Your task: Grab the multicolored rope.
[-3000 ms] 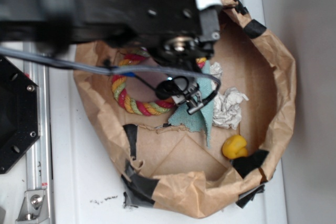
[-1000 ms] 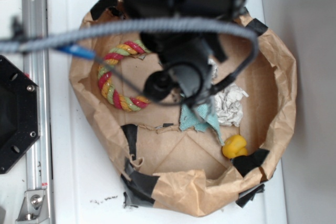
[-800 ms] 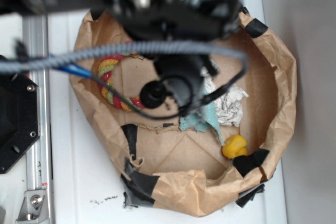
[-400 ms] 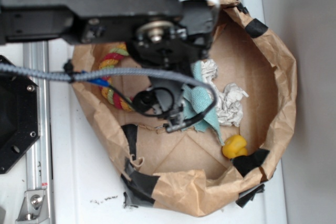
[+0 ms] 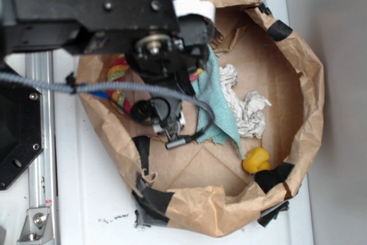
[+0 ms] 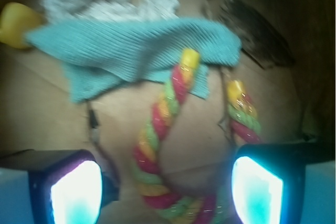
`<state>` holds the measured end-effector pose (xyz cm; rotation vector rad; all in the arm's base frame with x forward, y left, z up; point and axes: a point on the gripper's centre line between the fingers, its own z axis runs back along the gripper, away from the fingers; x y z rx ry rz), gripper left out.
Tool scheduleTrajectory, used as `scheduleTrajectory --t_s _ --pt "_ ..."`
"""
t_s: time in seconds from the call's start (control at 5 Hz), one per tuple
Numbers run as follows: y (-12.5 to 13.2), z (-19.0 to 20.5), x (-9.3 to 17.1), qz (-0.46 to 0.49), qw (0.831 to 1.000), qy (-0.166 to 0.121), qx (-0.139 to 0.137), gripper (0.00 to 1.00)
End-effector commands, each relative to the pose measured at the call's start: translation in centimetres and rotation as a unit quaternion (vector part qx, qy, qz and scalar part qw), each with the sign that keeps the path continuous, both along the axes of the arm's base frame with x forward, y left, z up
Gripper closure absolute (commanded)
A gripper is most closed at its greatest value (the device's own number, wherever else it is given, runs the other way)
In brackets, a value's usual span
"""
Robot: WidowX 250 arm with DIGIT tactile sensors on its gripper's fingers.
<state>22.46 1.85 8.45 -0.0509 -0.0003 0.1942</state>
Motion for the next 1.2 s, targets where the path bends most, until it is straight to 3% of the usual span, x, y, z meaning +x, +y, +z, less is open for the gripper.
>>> scheduleTrajectory --t_s 0.0,0.2,0.4,0.6,1.0 --pt "2.4 -3.7 -0.6 -0.041 0.998 -0.010 -0.051 0.00" --pt "1.6 -5.3 -0.4 -0.051 0.996 -0.006 -0.066 0.00" --pt "-0.1 -6.6 -0.3 -0.065 0.995 -0.007 -0.072 0.07" --pt "-1.3 -6.9 -0.4 -0.075 0.994 -0.006 -0.073 1.00" --pt "-2.5 -7.0 -0.8 -0.079 0.994 0.003 -0.076 1.00"
